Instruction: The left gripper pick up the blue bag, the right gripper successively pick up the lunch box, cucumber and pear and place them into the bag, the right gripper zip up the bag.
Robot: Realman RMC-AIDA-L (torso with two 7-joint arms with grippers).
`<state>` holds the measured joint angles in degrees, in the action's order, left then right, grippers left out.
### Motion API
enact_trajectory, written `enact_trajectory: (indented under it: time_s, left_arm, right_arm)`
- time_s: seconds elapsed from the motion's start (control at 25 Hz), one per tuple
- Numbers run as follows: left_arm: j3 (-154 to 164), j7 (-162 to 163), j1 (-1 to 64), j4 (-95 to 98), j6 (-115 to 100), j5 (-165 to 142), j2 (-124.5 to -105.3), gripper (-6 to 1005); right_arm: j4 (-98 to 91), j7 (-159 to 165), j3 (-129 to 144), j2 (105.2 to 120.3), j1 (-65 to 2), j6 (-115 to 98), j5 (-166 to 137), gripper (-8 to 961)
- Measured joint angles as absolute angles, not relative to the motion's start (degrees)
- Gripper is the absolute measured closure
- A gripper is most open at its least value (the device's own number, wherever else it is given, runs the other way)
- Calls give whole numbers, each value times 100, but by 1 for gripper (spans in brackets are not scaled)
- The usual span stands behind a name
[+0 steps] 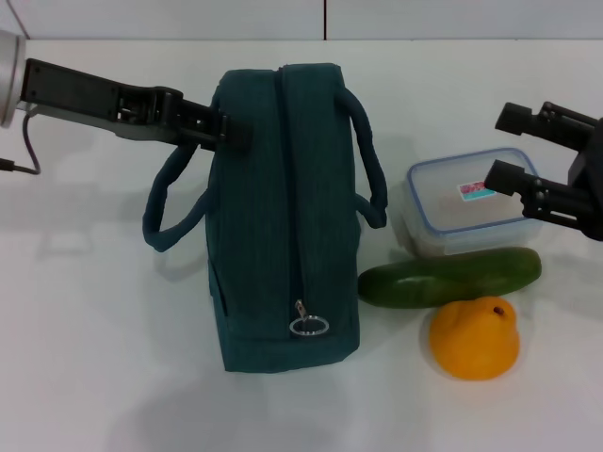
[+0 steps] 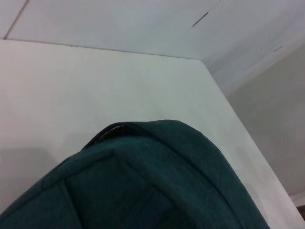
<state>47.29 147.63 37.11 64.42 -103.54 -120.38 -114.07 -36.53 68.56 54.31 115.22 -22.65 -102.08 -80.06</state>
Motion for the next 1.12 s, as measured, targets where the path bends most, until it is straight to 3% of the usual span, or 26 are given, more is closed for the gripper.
enact_trajectory:
  time_s: [0.2, 0.84, 1.12]
  left_arm:
    - [4729, 14785, 3675, 6433, -10362, -12022, -11406, 591]
    - [4733, 14853, 3836, 5988, -10502, -12052, -11357, 936]
    - [4659, 14882, 3746, 5982, -10457, -11716, -11405, 931]
  right_arm:
    - [-3267, 6855, 5424, 11522, -2239, -10259, -7665, 248]
    - [-2524, 6855, 5423, 11440, -2119, -10263, -7008, 250]
    - [-2209, 6923, 5411, 11515, -2103, -9746, -6670, 250]
